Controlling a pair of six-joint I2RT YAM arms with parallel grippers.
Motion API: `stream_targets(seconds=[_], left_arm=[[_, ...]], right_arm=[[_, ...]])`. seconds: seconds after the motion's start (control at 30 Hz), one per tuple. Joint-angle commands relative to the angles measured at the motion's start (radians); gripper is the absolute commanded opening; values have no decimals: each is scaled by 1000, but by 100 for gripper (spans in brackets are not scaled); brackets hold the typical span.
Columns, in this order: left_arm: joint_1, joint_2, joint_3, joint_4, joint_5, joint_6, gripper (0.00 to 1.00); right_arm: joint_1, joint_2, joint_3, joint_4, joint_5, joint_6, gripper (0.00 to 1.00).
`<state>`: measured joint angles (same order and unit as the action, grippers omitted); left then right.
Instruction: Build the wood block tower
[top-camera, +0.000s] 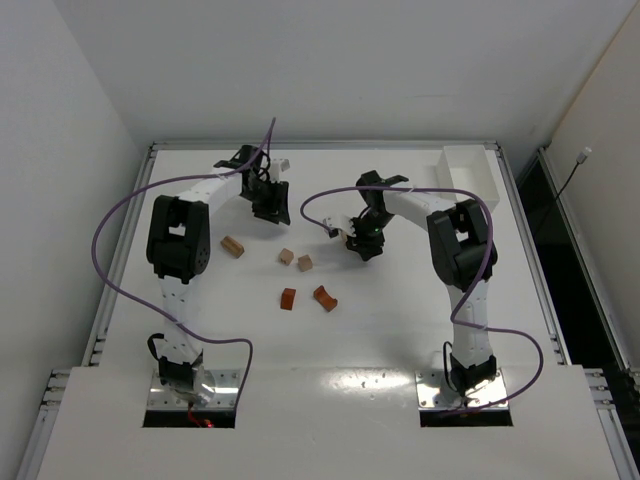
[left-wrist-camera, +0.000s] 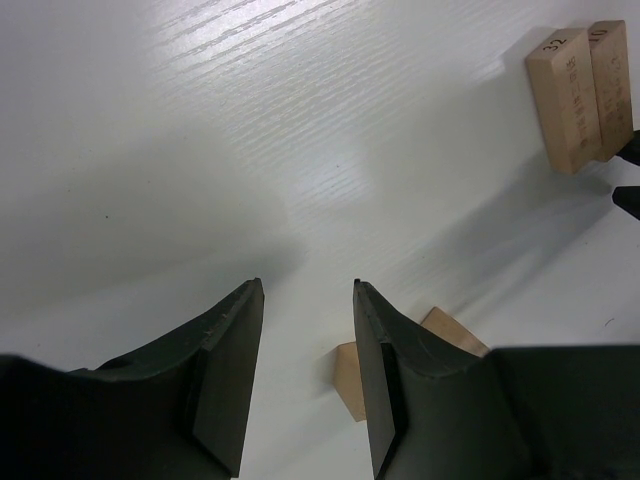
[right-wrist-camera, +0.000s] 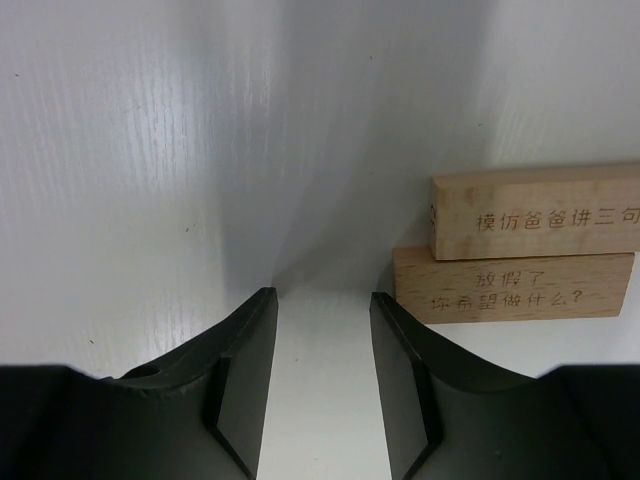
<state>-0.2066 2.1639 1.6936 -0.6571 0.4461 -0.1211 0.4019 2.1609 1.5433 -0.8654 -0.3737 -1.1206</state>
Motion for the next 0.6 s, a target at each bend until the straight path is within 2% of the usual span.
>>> stream_targets(seconds=[0.0,0.57], left_arm=[[13,5,38,10,22,-6,37],[13,14,48,10,31,-6,37]], right_arm=[[6,5,37,11,-10,2,40],[6,14,46,11,-10,2,48]])
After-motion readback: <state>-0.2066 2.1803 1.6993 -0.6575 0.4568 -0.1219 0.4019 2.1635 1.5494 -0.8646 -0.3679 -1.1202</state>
